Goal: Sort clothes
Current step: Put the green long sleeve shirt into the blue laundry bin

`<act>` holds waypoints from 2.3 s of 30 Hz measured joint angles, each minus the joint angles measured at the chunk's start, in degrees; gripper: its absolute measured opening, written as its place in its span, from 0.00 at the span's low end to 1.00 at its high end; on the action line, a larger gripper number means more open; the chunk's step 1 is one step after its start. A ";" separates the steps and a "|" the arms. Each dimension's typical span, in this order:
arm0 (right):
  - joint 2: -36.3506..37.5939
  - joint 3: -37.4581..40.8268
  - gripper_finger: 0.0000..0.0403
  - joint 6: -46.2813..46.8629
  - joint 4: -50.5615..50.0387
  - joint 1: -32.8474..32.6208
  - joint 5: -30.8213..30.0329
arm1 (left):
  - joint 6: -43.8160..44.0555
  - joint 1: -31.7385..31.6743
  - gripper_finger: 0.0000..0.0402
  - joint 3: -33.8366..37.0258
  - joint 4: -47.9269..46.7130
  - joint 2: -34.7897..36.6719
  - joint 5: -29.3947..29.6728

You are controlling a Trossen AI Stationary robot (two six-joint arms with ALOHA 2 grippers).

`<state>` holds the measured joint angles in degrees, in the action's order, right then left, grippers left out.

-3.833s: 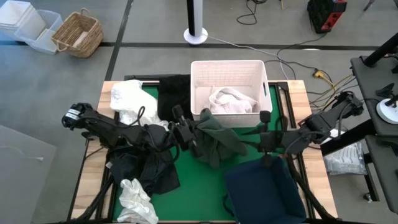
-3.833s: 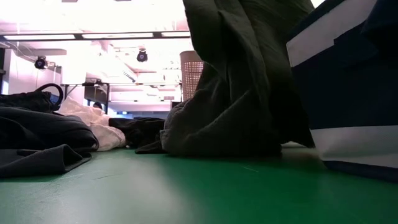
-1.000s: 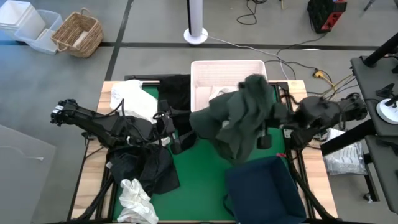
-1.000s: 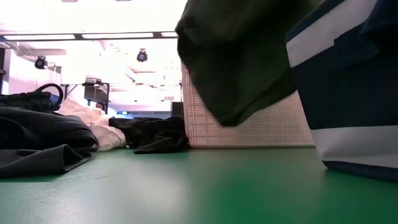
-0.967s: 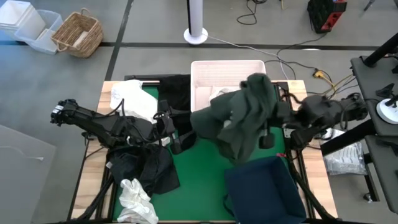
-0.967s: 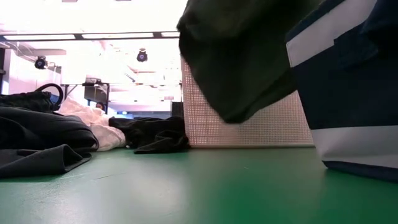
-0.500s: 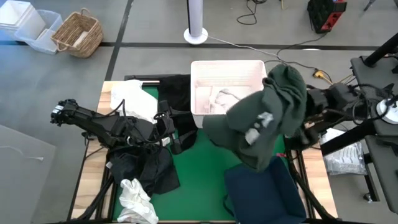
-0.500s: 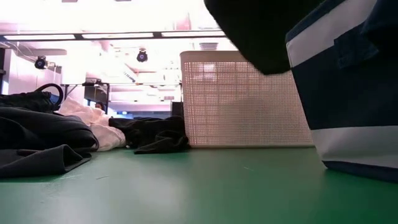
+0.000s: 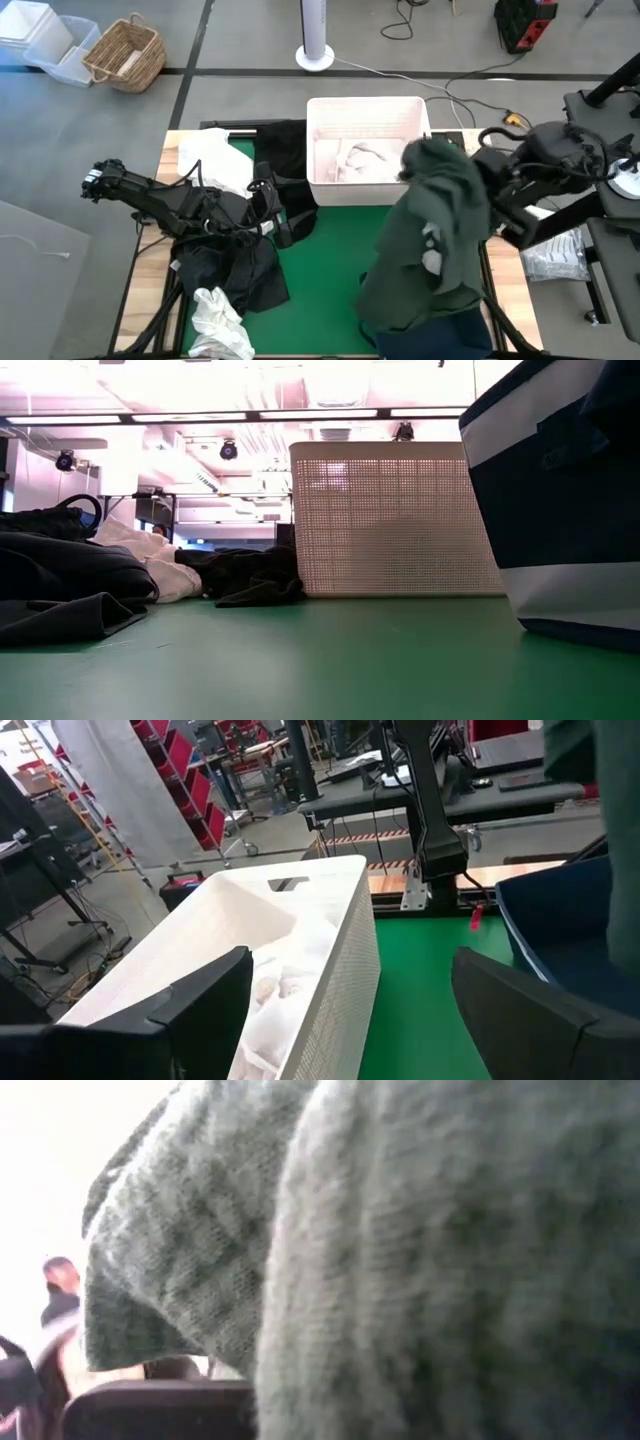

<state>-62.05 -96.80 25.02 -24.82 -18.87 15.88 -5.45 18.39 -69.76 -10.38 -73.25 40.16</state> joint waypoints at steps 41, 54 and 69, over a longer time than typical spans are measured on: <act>-16.06 -17.14 0.04 37.70 -54.25 -10.85 0.55 | 2.87 0.00 0.78 0.04 -4.12 -0.04 6.21; -16.06 -14.23 0.04 49.34 -50.92 -21.39 -1.45 | 4.06 0.00 0.78 0.04 -6.89 -0.04 9.90; -16.06 -13.42 0.04 54.94 -52.20 -24.74 -15.72 | 4.54 0.00 0.78 0.04 -6.85 -0.04 9.90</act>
<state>-78.11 -110.21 79.96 -77.02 -43.62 0.16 -0.91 18.39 -69.71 -17.23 -73.30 50.06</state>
